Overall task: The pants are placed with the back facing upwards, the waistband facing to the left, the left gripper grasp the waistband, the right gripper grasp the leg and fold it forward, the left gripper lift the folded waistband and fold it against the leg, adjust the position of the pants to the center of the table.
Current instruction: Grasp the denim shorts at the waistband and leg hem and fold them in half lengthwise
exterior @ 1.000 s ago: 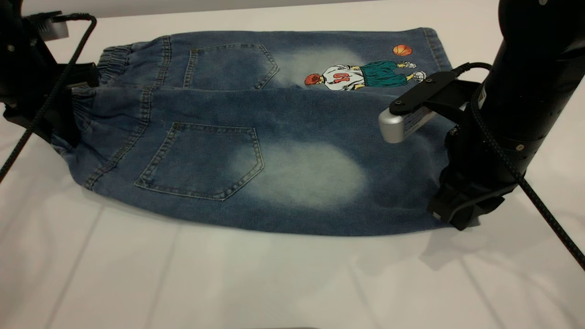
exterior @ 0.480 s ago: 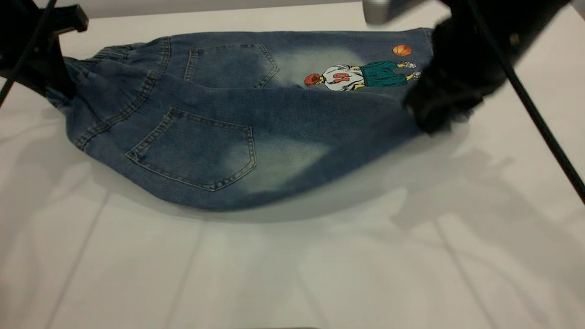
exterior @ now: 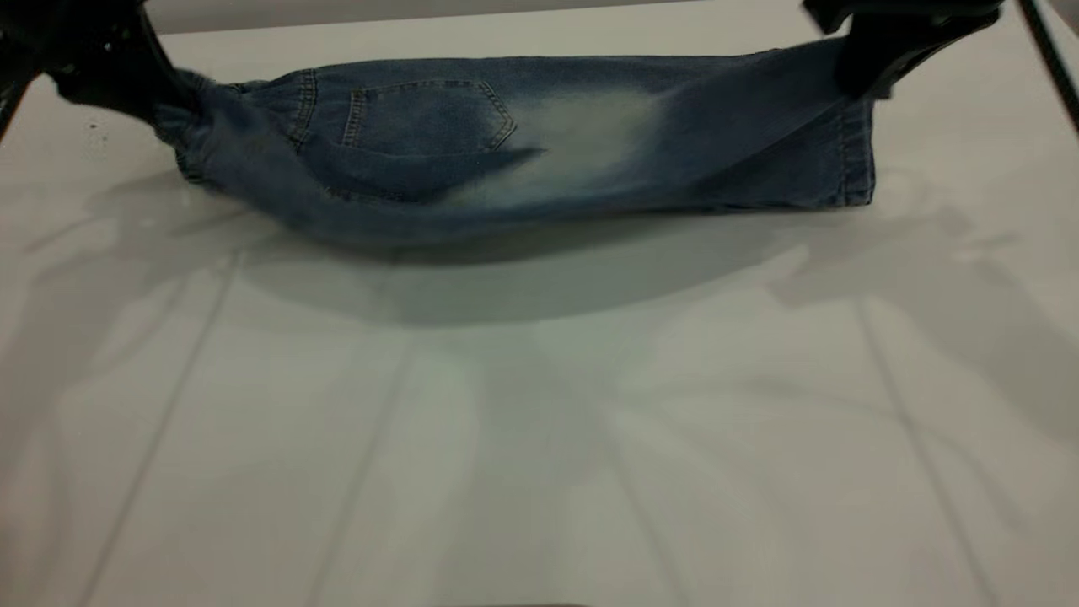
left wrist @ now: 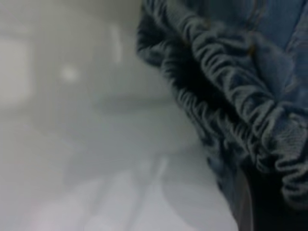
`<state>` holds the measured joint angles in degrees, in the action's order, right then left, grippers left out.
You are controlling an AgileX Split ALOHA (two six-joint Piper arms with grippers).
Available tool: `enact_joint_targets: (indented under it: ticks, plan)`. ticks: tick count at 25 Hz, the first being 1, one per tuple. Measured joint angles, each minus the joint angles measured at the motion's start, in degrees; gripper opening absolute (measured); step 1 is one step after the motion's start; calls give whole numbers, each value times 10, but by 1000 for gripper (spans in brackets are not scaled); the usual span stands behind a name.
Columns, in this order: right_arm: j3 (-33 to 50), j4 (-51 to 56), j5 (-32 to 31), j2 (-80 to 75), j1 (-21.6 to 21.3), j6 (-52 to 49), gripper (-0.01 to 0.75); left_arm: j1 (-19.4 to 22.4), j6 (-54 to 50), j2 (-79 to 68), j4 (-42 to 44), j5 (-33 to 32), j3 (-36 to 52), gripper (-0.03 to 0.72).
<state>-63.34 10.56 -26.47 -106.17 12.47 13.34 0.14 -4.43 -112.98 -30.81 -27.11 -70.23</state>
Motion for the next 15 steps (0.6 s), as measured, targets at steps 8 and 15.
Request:
enact_joint_targets:
  ticks: [8,15]
  plan:
    - [-19,24,27,-18,-25,-3,29,0,0,0,-185,45,0,90]
    - [-68,27,31,-57,-25,-3,29,0,-4,-1,-298,89,1,90]
